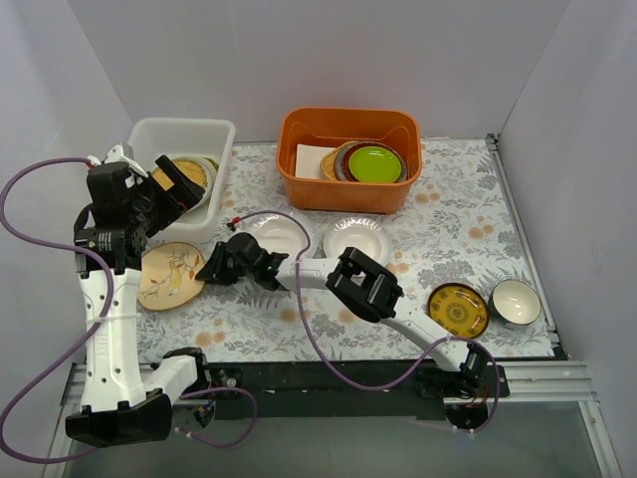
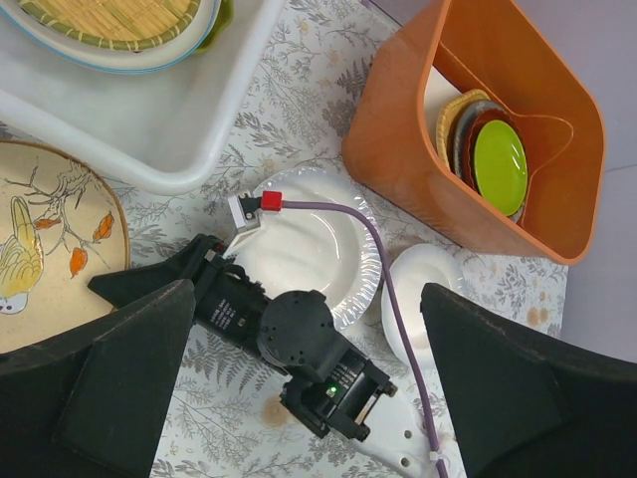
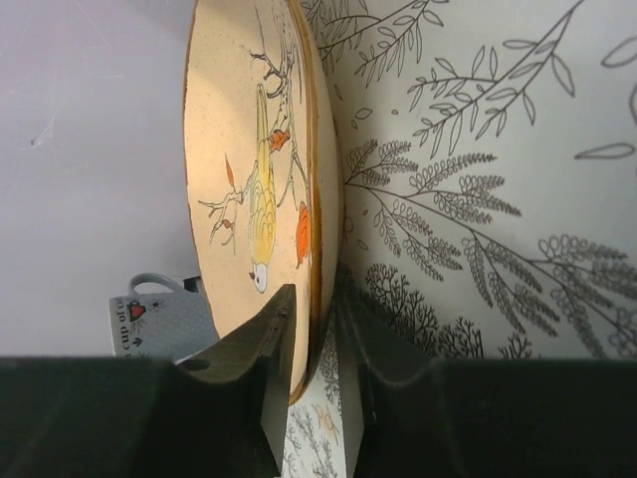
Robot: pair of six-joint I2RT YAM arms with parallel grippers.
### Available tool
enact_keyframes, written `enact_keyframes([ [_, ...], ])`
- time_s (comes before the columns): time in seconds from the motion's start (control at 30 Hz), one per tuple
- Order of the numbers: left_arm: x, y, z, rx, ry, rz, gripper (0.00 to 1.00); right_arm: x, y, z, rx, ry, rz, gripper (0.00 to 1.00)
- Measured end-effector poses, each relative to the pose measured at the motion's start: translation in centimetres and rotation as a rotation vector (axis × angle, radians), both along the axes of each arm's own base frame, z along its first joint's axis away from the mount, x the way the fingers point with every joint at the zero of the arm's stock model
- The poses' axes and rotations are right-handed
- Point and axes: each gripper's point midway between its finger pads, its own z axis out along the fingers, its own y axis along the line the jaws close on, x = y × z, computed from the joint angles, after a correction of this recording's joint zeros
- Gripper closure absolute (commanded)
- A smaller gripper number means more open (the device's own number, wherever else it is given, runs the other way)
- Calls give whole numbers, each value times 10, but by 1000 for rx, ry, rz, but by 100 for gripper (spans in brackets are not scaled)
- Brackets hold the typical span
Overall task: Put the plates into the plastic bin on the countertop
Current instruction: Pick up the plate at the center of the board.
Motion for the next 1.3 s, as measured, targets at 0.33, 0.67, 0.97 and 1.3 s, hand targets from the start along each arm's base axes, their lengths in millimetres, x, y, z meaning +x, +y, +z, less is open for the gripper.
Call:
enact_keyframes([
  [0.33, 0, -2, -11, -6, 25, -10, 2, 4, 0, -9, -42, 6, 19, 96],
  [0.67, 1, -2, -15, -7, 28, -9, 2, 2, -15, -8, -71, -13, 45, 99],
  [0.97, 1, -2, -13, -13, 19, -6, 2, -6, -48, -2, -141, -33, 48, 99],
  [1.3, 2, -1, -13, -11, 19, -3, 2, -19, -95, 15, -213, -87, 43, 99],
])
